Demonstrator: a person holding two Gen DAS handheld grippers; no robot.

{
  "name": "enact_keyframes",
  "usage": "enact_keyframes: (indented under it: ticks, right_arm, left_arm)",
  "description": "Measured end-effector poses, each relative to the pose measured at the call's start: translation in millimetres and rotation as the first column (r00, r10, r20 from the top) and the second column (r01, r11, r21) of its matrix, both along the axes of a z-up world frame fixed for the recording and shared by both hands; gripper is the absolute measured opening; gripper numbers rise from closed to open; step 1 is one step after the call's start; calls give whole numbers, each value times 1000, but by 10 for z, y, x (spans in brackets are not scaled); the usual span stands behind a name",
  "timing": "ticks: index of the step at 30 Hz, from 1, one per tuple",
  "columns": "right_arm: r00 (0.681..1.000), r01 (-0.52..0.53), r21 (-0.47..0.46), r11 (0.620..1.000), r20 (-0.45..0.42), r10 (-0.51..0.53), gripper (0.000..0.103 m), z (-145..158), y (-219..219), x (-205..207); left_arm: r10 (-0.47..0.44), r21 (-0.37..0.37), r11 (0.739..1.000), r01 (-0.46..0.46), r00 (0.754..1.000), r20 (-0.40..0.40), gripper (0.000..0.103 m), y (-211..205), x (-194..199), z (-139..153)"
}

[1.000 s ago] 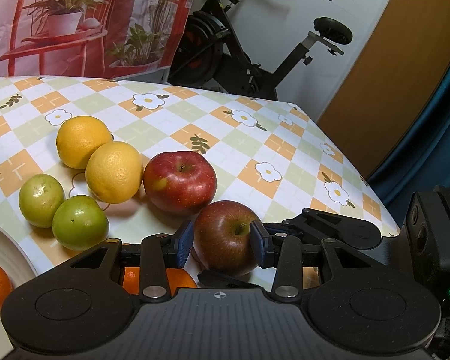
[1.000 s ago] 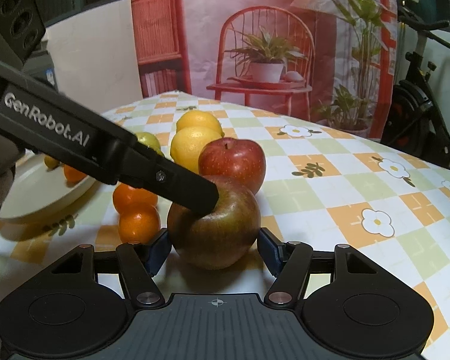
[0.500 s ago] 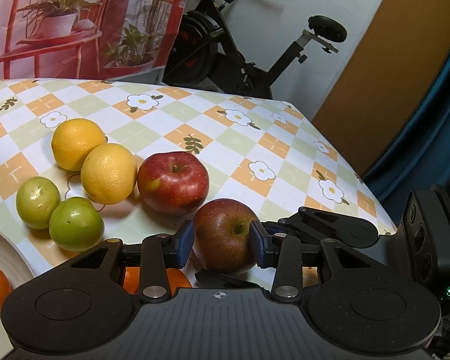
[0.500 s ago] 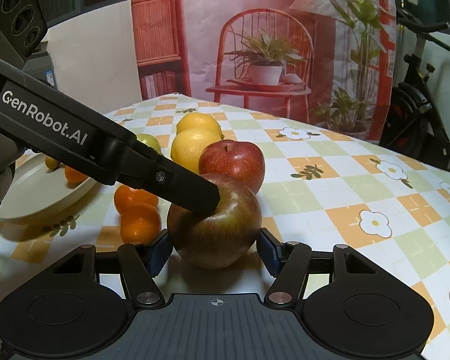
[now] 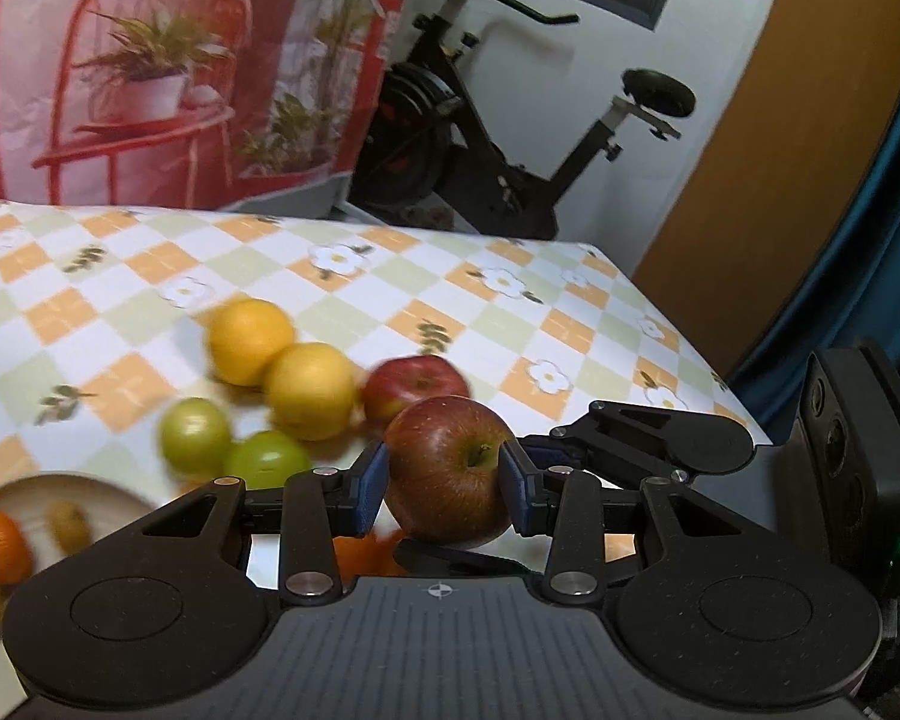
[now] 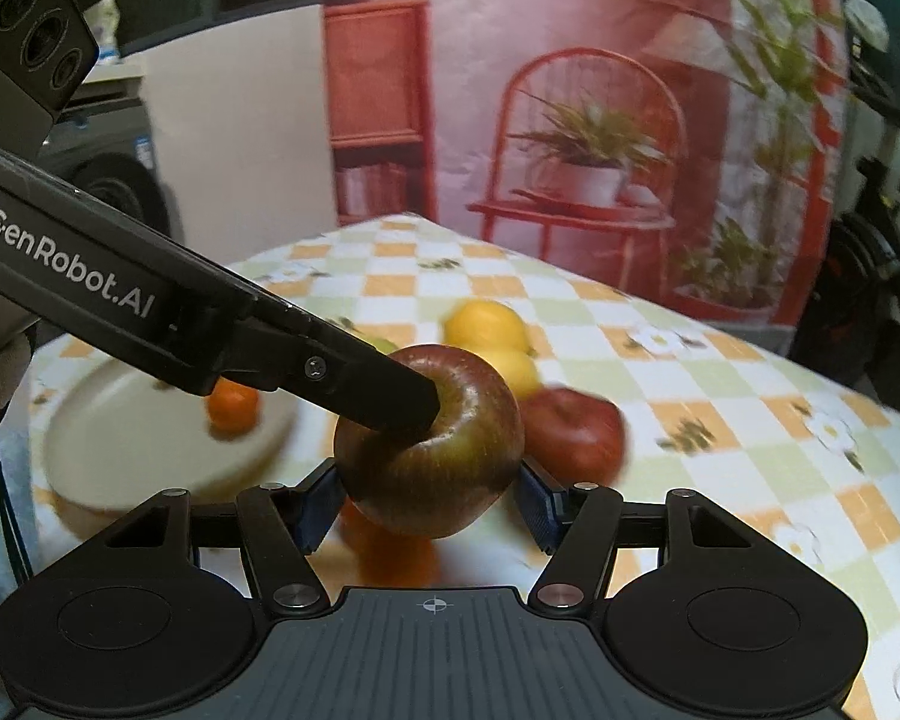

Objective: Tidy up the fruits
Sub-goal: 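Lift and carry the red apple with both tools over the plate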

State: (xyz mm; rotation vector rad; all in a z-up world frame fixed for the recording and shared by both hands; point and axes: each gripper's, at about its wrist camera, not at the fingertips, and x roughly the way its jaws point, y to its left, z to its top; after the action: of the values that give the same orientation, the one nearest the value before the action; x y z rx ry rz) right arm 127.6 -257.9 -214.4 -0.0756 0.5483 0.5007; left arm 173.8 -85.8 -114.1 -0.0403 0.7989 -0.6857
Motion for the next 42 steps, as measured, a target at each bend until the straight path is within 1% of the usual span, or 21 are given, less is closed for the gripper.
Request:
enact_keyframes:
  ticks: [5,9,14,18,23,29,37,42]
  right_arm:
    - [996,-94,-2,996,4,94,57,143,419,165]
    - [980,-198,-16,980,-17,198,57,226,861,345]
    - [952,-303,-58,951,-54,300,57,235,1386,414]
    - [929,-363,-69,929,-102,355,57,145,1698,389]
    - [904,-412,-89,907,-160,395,57,31,2029,400]
    - [880,-457,-120,881,-209,427,57,-72,2280,391]
    - [883,-453,-132,882,-203,423,57,-100,2432,484]
    - [890,-441,-129,888,-192,414,57,-107,2469,548]
  left_arm:
    - [71,18,997,-71,997,4,43,449,-2,127]
    - [140,29,990,-139,990,-36,43,864,38,187]
    - [201,41,979,-198,976,-82,43,1281,-10,156]
    - [236,52,971,-231,964,-120,43,1507,-28,57]
    - [274,56,962,-268,947,-167,43,1761,-17,-76]
    - [306,65,952,-299,934,-185,43,1955,-12,-209]
    - [339,36,941,-338,925,-173,43,2087,15,-263]
    - [352,33,936,-351,922,-160,43,2116,48,-279]
